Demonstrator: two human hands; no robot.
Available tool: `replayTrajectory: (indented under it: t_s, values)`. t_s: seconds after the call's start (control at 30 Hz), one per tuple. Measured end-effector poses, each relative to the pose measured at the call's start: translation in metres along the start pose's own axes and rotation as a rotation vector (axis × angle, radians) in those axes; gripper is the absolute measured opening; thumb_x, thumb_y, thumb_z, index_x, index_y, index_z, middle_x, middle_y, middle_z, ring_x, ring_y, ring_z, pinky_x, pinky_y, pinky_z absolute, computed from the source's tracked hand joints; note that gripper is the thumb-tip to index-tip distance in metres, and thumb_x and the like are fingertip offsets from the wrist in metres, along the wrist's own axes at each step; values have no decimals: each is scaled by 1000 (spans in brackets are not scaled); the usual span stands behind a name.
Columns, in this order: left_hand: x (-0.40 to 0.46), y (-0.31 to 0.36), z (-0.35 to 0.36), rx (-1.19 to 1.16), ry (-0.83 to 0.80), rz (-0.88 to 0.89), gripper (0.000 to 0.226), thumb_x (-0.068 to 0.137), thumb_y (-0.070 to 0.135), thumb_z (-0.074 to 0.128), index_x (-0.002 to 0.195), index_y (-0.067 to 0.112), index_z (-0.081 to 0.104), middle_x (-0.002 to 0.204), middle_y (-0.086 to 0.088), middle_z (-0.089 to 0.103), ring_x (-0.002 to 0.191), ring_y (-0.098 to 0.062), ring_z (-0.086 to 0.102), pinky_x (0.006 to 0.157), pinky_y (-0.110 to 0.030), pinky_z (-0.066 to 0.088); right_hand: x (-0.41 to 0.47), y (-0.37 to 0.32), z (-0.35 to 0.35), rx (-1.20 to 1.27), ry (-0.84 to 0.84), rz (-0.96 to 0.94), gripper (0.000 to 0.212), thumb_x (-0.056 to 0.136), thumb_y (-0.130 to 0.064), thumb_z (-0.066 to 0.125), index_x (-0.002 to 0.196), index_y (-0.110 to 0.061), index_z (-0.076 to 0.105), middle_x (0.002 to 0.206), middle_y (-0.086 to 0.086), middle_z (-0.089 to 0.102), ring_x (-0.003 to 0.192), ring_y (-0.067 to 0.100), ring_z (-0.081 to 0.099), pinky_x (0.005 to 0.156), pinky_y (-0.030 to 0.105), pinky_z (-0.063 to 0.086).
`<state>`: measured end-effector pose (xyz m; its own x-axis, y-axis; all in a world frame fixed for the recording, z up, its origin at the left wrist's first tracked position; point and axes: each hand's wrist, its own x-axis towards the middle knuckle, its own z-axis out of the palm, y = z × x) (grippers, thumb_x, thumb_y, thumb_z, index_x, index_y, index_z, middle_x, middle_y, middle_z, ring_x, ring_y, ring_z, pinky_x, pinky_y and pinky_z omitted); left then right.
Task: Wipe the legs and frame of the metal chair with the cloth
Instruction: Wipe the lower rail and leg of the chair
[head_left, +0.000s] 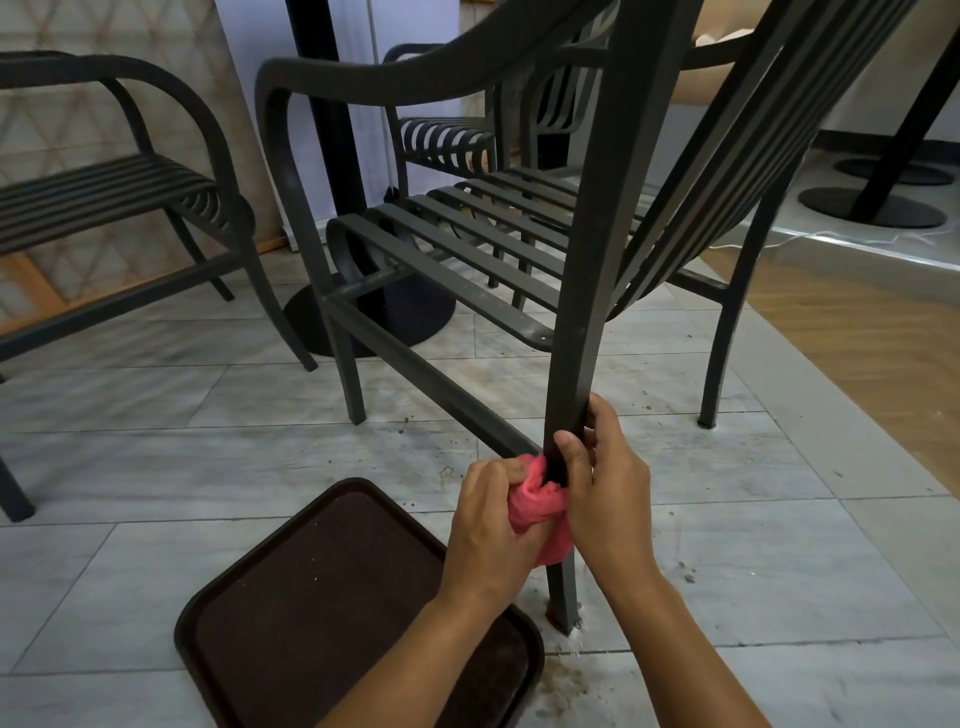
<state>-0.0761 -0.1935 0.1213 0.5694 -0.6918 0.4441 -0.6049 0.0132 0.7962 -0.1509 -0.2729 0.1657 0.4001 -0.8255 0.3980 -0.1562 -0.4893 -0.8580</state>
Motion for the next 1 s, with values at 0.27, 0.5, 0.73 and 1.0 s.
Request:
replayTrajectory:
  t_s: [0.27, 0.5, 0.73, 1.0]
  values:
    - [-16, 5, 5, 144, -169, 184, 35, 75, 39, 63, 101, 16, 59, 96, 8, 59, 93, 5, 41, 85, -9, 33, -2, -2, -5, -12, -6, -41, 36, 94, -19, 52, 124, -38, 46, 89, -39, 55, 91, -17, 54, 71, 3, 44]
    - [-20, 4, -2, 101, -157, 26, 43, 72, 56, 59, 107, 32, 57, 95, 32, 47, 96, 7, 45, 79, -10, 37, -18, 5, -10, -119, 51, -59, 34, 94, -25, 49, 127, -36, 44, 111, -28, 45, 106, -3, 47, 83, 7, 35]
    - [-15, -3, -10, -46, -77, -257, 41, 66, 48, 76, 96, 48, 48, 100, 17, 61, 90, 4, 57, 65, -8, 44, -62, 18, -13, -249, 165, -235, 24, 89, -21, 47, 104, -7, 60, 106, 4, 52, 101, 9, 43, 89, 12, 35]
    - [-12, 13, -13, -176, 33, -474, 39, 69, 35, 77, 90, 36, 44, 87, 12, 62, 74, 1, 60, 61, -19, 48, -96, 27, 5, -486, 56, -439, 36, 80, -31, 58, 109, -11, 49, 103, 11, 59, 95, 22, 48, 84, 33, 40]
